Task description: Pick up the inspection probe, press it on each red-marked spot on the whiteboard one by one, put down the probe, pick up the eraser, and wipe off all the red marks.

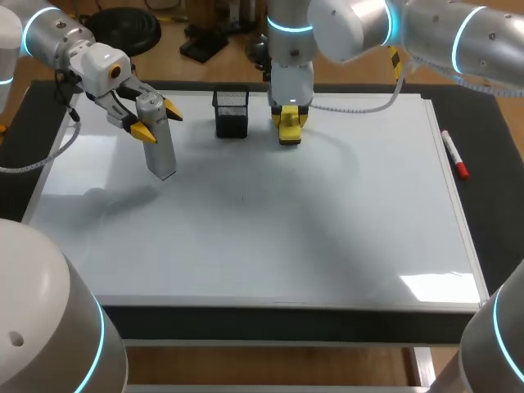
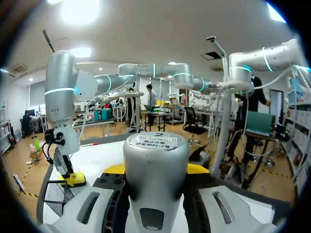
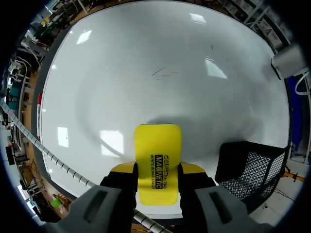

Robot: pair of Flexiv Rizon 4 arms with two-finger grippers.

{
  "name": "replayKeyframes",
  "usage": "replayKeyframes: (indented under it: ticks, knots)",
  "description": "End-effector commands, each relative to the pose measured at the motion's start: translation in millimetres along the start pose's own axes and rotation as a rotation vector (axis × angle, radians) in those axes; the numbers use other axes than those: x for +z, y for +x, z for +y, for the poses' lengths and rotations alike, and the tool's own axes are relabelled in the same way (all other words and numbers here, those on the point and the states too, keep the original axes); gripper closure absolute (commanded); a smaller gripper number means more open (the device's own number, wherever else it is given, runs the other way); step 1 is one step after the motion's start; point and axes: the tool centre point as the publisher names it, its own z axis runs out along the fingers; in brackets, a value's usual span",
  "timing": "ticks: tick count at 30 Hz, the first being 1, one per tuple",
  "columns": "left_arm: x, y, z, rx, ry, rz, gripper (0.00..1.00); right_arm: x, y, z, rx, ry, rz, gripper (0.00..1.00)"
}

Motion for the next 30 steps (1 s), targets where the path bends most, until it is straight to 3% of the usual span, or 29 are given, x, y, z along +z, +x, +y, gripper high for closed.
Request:
replayKeyframes:
  ticks: [1,13,15,17,18,30]
  knots:
    - [0.1,0.5,-1.7,0.000,-0.002,0.000,1.00,4.4,-1.7,-4.3,0.003,-0.001,0.008,1.00]
    - [0.1,0.5,-1.7,0.000,-0.002,0.000,1.00,10.6,-2.5,-4.2,-0.004,0.001,0.025,1.00]
    - [0.1,0.5,-1.7,0.000,-0.002,0.000,1.00,11.4,-1.4,-3.5,-0.004,0.003,0.026,0.69]
    - [0.1,0.5,-1.7,0.000,-0.002,0.000,1.00,11.4,1.0,-2.4,-0.003,0.003,0.027,0.45]
    - [0.1,0.5,-1.7,0.000,-0.002,0.000,1.00,11.0,2.4,-1.7,-0.002,0.004,0.026,0.00]
    - [0.1,0.5,-1.7,0.000,-0.002,0.000,1.00,-5.5,35.7,12.0,0.147,0.010,-0.036,0.00]
